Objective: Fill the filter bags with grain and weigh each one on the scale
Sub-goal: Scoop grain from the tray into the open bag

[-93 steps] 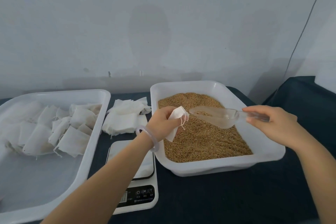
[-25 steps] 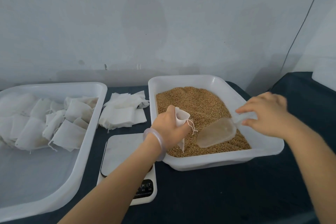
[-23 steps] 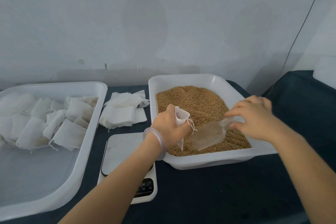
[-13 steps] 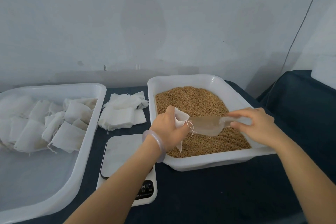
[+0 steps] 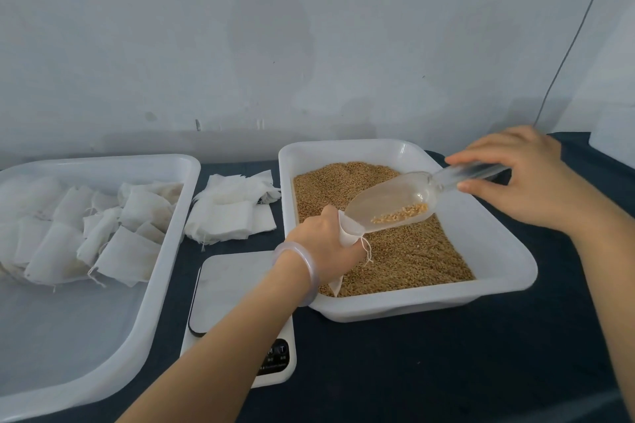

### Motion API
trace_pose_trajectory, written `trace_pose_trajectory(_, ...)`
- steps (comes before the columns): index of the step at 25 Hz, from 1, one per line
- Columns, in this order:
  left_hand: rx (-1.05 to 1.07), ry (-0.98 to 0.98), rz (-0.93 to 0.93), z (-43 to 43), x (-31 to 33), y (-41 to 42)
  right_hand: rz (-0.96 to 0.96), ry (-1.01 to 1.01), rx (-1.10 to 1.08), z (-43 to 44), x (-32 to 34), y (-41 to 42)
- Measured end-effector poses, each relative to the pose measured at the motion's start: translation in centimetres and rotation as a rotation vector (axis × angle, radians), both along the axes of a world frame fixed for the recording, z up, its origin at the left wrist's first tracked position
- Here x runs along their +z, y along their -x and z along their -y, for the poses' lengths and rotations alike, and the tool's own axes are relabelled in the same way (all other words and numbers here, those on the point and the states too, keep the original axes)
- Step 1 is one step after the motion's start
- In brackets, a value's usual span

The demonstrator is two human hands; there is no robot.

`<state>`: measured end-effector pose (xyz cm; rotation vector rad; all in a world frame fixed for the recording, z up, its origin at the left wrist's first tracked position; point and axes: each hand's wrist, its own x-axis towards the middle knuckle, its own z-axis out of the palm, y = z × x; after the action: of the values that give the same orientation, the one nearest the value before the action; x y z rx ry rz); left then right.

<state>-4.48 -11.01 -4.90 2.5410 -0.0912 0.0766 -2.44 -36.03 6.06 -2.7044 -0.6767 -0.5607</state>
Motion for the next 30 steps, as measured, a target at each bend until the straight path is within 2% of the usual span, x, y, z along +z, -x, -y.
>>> trace_pose_trajectory(6,0.007,-0.022,-0.024,0.3,0.4,0.3,0.249,0.178,0.08,-1.9,1.7,1.0)
trace_pose_trajectory(12,0.031,0.008,-0.027,0.2,0.3,0.1,0.246,0.184,0.069,-2.7,1.7,1.3)
trace_pose_trajectory(16,0.02,0.065,0.089,0.0,-0.2,0.1,0.14,0.057,0.025,-1.4,0.3,0.3)
trace_pose_trajectory(19,0.083,0.165,0.218,-0.3,-0.4,0.4,0.003,-0.09,-0.109,-0.2,-2.0,-0.8)
trace_pose_trajectory(22,0.148,0.212,0.284,-0.1,-0.2,0.8,-0.043,0.142,-0.267,-0.9,-5.6,-1.9)
trace_pose_trajectory(24,0.175,0.234,0.265,-0.1,0.0,0.8,-0.091,0.229,-0.184,-2.3,-7.9,-2.3)
trace_pose_trajectory(27,0.21,0.291,0.184,-0.4,0.1,0.7,-0.163,0.225,-0.091,-4.0,-9.8,-2.8)
trace_pose_trajectory(30,0.198,0.273,0.132,-0.4,0.3,0.6,-0.239,0.108,-0.146,-3.4,-10.1,-3.1)
